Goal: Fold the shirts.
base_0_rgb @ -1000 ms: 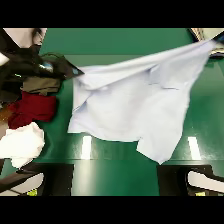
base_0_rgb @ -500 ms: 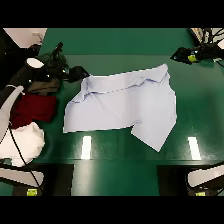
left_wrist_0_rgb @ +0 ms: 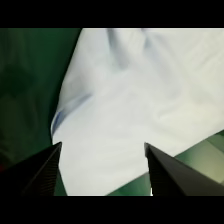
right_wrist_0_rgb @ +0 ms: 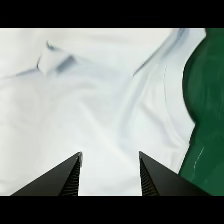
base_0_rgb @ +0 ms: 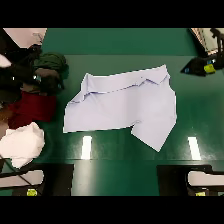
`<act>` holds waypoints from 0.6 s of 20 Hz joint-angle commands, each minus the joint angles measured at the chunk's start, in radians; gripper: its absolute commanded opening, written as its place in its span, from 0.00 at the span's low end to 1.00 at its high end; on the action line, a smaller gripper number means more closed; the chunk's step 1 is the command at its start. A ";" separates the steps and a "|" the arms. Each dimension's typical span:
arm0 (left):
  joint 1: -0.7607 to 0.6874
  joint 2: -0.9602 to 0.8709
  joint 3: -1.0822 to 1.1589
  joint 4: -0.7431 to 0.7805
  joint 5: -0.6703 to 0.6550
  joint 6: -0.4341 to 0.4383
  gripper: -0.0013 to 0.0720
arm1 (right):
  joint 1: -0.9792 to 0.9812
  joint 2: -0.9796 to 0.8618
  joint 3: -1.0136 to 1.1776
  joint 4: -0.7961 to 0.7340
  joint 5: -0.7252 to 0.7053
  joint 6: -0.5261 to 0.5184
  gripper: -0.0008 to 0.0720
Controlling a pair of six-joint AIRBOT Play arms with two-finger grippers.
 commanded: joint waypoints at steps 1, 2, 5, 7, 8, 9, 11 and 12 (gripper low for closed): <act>0.029 0.145 -0.291 0.085 -0.032 0.003 0.82 | -0.007 0.137 -0.180 0.003 0.041 -0.039 0.57; 0.029 0.171 -0.370 0.095 -0.009 0.003 0.82 | -0.005 0.168 -0.220 0.002 0.029 -0.040 0.57; 0.029 0.194 -0.503 0.095 0.068 0.006 0.82 | -0.006 0.230 -0.299 0.002 0.014 -0.046 0.57; 0.029 0.194 -0.549 0.095 0.105 0.003 0.83 | -0.007 0.260 -0.331 0.002 0.013 -0.047 0.57; 0.029 0.194 -0.564 0.088 0.118 0.003 0.83 | -0.007 0.268 -0.335 0.002 0.013 -0.047 0.57; 0.029 0.194 -0.575 0.068 0.129 0.005 0.83 | -0.007 0.277 -0.336 0.002 0.012 -0.047 0.57; 0.029 0.194 -0.592 0.014 0.143 0.033 0.82 | -0.007 0.290 -0.336 0.002 0.002 -0.046 0.57; 0.029 0.194 -0.600 -0.004 0.159 0.033 0.82 | -0.007 0.294 -0.336 0.003 0.002 -0.046 0.57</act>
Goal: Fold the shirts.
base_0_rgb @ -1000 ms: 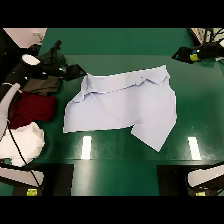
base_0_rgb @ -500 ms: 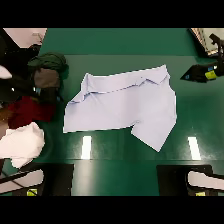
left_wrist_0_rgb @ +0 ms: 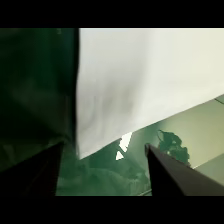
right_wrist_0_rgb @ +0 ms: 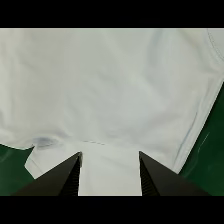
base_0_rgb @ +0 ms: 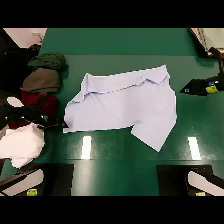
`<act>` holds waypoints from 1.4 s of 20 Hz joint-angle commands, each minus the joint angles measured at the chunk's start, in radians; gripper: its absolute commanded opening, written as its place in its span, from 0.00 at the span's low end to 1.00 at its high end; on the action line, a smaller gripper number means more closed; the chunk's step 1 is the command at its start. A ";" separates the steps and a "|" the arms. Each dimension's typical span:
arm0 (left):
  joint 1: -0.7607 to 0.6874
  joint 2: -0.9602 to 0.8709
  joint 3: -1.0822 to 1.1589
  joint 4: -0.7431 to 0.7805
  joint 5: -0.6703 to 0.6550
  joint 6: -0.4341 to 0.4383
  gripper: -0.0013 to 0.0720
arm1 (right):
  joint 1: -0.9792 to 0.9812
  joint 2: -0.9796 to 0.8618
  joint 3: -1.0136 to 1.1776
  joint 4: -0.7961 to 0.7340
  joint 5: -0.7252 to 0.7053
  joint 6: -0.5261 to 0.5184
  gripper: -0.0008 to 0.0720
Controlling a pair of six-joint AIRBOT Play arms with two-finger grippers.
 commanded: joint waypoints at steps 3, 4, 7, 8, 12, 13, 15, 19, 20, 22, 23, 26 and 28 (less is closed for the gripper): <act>-0.004 0.003 -0.067 -0.083 0.092 0.016 0.82 | 0.000 0.025 -0.014 0.000 -0.005 -0.001 0.58; -0.010 0.003 -0.069 -0.088 0.099 0.016 0.82 | 0.000 0.025 -0.014 0.000 -0.006 -0.001 0.57; -0.017 0.003 -0.069 -0.122 0.129 0.016 0.18 | -0.008 0.025 -0.014 -0.001 -0.002 0.000 0.57; -0.017 0.003 -0.064 -0.140 0.135 0.015 0.17 | -0.023 0.025 -0.015 -0.002 0.006 0.000 0.57; -0.017 0.009 0.005 -0.145 0.101 0.019 0.05 | -0.159 0.027 -0.133 -0.006 0.045 0.009 0.57; -0.017 0.016 0.026 -0.146 0.091 0.019 0.05 | -0.206 0.027 -0.193 -0.006 0.032 0.009 0.57; -0.017 0.035 0.064 -0.150 0.085 0.016 0.05 | -0.286 0.017 -0.324 0.000 -0.022 0.008 0.57; -0.018 0.056 0.112 -0.150 0.066 0.015 0.05 | -0.314 -0.065 -0.483 0.055 -0.131 -0.011 0.57; -0.017 0.056 0.116 -0.150 0.065 0.015 0.05 | -0.303 -0.094 -0.498 0.095 -0.156 -0.024 0.57; -0.018 0.056 0.117 -0.153 0.064 0.014 0.05 | -0.253 -0.150 -0.496 0.132 -0.174 -0.039 0.57; -0.018 0.056 0.117 -0.153 0.061 0.014 0.05 | -0.220 -0.171 -0.488 0.128 -0.186 -0.039 0.57; -0.017 0.056 0.117 -0.151 0.060 0.012 0.05 | -0.138 -0.206 -0.454 0.122 -0.196 -0.039 0.42; -0.017 0.056 0.117 -0.149 0.052 0.014 0.05 | -0.108 -0.194 -0.438 0.106 -0.198 -0.040 0.08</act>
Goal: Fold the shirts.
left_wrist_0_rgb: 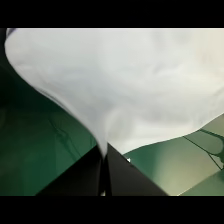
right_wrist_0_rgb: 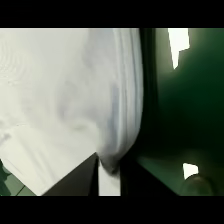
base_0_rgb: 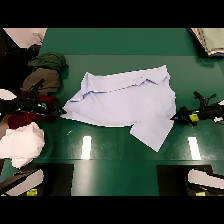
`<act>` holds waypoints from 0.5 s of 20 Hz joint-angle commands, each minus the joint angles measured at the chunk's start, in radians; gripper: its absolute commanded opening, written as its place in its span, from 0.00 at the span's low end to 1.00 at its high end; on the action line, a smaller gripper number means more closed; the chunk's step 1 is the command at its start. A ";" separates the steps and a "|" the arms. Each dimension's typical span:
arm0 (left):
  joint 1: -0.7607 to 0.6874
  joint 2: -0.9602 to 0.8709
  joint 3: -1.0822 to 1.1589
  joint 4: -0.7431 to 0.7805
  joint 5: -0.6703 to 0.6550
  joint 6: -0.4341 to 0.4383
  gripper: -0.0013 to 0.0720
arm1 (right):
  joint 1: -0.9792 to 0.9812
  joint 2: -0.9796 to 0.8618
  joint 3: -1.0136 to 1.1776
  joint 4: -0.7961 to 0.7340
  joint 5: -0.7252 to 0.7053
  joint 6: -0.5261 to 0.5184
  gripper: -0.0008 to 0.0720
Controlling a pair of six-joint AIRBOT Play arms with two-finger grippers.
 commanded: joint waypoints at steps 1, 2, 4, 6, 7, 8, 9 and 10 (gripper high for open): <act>0.000 0.008 0.003 0.002 -0.003 0.001 0.05 | 0.059 0.009 0.024 -0.011 -0.017 -0.006 0.03; 0.000 0.024 0.011 0.003 0.007 -0.001 0.05 | 0.059 0.041 0.040 -0.010 -0.017 -0.010 0.03; 0.000 0.065 0.091 0.006 0.012 -0.001 0.05 | 0.057 0.128 0.127 -0.009 -0.006 -0.008 0.03; 0.000 0.103 0.256 0.005 -0.007 -0.018 0.05 | 0.057 0.232 0.275 -0.009 -0.011 0.019 0.03; 0.000 0.118 0.357 0.004 -0.021 -0.036 0.05 | 0.057 0.278 0.360 -0.009 -0.023 0.027 0.03; 0.000 0.132 0.477 0.001 -0.033 -0.048 0.05 | 0.057 0.323 0.461 -0.010 -0.041 0.027 0.03; 0.000 0.144 0.602 0.001 -0.040 -0.055 0.05 | 0.057 0.364 0.562 -0.011 -0.065 0.032 0.03; 0.000 0.154 0.718 0.001 -0.044 -0.058 0.05 | 0.057 0.400 0.651 -0.013 -0.093 0.034 0.03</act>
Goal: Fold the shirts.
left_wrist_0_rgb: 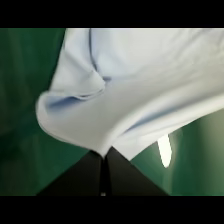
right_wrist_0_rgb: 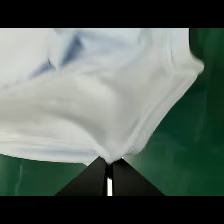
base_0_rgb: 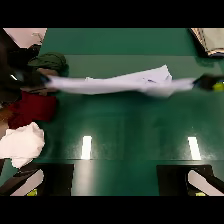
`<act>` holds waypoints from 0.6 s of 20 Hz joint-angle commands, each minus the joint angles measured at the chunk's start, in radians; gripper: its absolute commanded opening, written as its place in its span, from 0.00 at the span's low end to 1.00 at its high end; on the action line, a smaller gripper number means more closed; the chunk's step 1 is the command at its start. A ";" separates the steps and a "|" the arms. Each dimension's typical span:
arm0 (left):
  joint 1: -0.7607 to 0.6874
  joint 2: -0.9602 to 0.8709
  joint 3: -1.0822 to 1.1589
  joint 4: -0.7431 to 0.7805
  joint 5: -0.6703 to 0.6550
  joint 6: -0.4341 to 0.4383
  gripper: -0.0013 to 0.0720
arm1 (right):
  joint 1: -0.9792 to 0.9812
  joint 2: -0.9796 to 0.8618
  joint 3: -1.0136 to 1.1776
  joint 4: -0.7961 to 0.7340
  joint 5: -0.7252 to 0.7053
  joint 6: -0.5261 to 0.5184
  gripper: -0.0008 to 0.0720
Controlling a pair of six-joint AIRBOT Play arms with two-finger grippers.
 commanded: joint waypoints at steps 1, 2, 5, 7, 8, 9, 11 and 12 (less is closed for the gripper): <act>0.001 0.040 0.399 0.000 -0.021 -0.026 0.05 | 0.001 0.147 0.315 -0.005 -0.094 0.017 0.03; 0.001 0.040 0.516 -0.001 -0.028 -0.026 0.05 | 0.001 0.177 0.389 -0.010 -0.122 0.017 0.03; 0.001 0.040 0.838 -0.008 -0.031 -0.066 0.05 | 0.001 0.267 0.565 -0.039 -0.161 0.016 0.03; 0.001 0.060 0.963 -0.050 0.002 -0.080 0.05 | 0.001 0.321 0.640 -0.098 -0.154 0.017 0.03; 0.001 0.091 0.974 -0.089 0.037 -0.080 0.05 | 0.001 0.343 0.672 -0.136 -0.142 0.018 0.03; 0.001 0.121 0.974 -0.119 0.056 -0.080 0.05 | 0.001 0.361 0.703 -0.175 -0.124 0.031 0.03; 0.001 0.172 0.974 -0.162 0.056 -0.080 0.05 | 0.001 0.381 0.753 -0.260 -0.075 0.075 0.03; 0.001 0.190 0.974 -0.185 0.053 -0.080 0.05 | 0.001 0.380 0.779 -0.291 -0.038 0.091 0.03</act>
